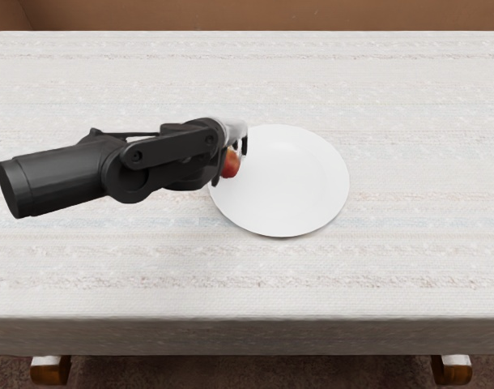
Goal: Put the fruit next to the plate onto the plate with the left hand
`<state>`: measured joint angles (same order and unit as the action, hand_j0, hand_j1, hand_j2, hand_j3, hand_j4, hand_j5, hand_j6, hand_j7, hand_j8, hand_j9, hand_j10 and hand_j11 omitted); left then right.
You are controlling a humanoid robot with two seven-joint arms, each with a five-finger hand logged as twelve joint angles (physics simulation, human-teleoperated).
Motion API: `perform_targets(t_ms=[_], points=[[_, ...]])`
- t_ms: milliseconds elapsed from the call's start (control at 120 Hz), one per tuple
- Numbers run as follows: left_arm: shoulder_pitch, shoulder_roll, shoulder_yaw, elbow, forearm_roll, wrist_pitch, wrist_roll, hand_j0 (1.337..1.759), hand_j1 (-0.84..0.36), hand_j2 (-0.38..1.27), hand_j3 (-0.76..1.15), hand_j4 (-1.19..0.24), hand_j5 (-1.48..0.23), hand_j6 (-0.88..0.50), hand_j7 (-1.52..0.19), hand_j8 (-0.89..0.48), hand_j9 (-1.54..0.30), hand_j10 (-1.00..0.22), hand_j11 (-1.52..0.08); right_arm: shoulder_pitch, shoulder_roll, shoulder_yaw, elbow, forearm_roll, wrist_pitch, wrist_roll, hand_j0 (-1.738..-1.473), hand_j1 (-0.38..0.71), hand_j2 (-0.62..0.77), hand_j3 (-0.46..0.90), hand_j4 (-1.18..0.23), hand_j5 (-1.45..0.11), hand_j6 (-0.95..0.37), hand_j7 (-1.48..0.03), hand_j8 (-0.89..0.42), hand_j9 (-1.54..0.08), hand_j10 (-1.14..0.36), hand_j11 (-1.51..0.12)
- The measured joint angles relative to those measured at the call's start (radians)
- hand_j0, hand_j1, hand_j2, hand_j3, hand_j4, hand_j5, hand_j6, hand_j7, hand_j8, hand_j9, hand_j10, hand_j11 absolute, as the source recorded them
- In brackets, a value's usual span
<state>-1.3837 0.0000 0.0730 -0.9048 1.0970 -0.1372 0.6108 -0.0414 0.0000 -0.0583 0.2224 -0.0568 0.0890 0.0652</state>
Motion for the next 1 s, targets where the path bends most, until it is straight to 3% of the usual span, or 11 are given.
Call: perform_targets(t_ms=[150,333,567,633,708,808,892,1000], points=[[-0.001,0.0,-0.007,-0.001,-0.003,0.012,0.0,1.657,0.16,0.07,0.0,-0.22,-0.29,-0.14,-0.29,-0.15,-0.29,-0.22,-0.29,0.0,0.0,0.0,0.0,0.0,0.0,0.0,-1.658,-0.33,0.0,0.0,-0.01,-0.02,-0.01,-0.02,-0.01,-0.02,-0.01,-0.02],[-0.072,0.003,-0.033,-0.009,-0.171,-0.017,0.0,1.658,0.27,0.03,0.0,-0.09,-0.12,-0.06,-0.12,-0.07,-0.12,-0.09,-0.12,0.0,0.0,0.0,0.0,0.0,0.0,0.0,-1.658,-0.33,0.0,0.0,-0.01,-0.02,-0.01,-0.02,-0.01,-0.02,-0.01,-0.02],[-0.05,0.312,-0.338,-0.054,-0.437,-0.38,0.0,1.658,0.32,0.01,0.0,-0.03,-0.04,-0.03,-0.04,-0.03,-0.04,-0.03,-0.04,0.0,0.0,0.0,0.0,0.0,0.0,0.0,-1.658,-0.33,0.0,0.0,-0.01,-0.02,-0.01,-0.02,-0.01,-0.02,-0.01,-0.02],[0.003,0.397,-0.393,-0.066,-0.565,-0.424,0.0,1.658,0.33,0.01,0.0,-0.03,-0.03,-0.02,-0.03,-0.02,-0.03,-0.03,-0.03,0.0,0.0,0.0,0.0,0.0,0.0,0.0,-1.658,-0.33,0.0,0.0,-0.01,-0.02,-0.01,-0.02,-0.01,-0.02,-0.01,-0.02],[0.145,0.447,-0.492,-0.074,-0.69,-0.45,0.0,1.658,0.33,0.01,0.0,-0.02,-0.02,-0.02,-0.02,-0.02,-0.02,-0.02,-0.02,0.0,0.0,0.0,0.0,0.0,0.0,0.0,-1.658,-0.33,0.0,0.0,-0.01,-0.02,-0.01,-0.02,-0.01,-0.02,-0.01,-0.02],[0.249,0.547,-0.612,-0.084,-0.817,-0.465,0.0,1.658,0.34,0.0,0.0,-0.01,-0.02,-0.01,-0.02,-0.01,-0.02,-0.01,-0.02,0.0,0.0,0.0,0.0,0.0,0.0,0.0,-1.658,-0.33,0.0,0.0,-0.01,-0.02,-0.01,-0.02,-0.01,-0.02,-0.01,-0.02],[0.323,0.702,-0.655,-0.161,-0.916,-0.47,0.0,1.658,0.34,0.0,0.0,-0.01,-0.01,-0.01,-0.01,-0.01,-0.01,-0.01,-0.01,0.0,0.0,0.0,0.0,0.0,0.0,0.0,-1.658,-0.33,0.0,0.0,-0.01,-0.02,-0.01,-0.02,-0.01,-0.02,-0.01,-0.02],[0.38,0.789,-0.678,-0.244,-1.012,-0.473,0.0,1.658,0.34,0.0,0.0,-0.01,-0.01,-0.01,-0.01,-0.01,-0.01,-0.01,-0.01,0.0,0.0,0.0,0.0,0.0,0.0,0.0,-1.658,-0.33,0.0,0.0,-0.01,-0.02,-0.01,-0.02,-0.01,-0.02,-0.01,-0.02]])
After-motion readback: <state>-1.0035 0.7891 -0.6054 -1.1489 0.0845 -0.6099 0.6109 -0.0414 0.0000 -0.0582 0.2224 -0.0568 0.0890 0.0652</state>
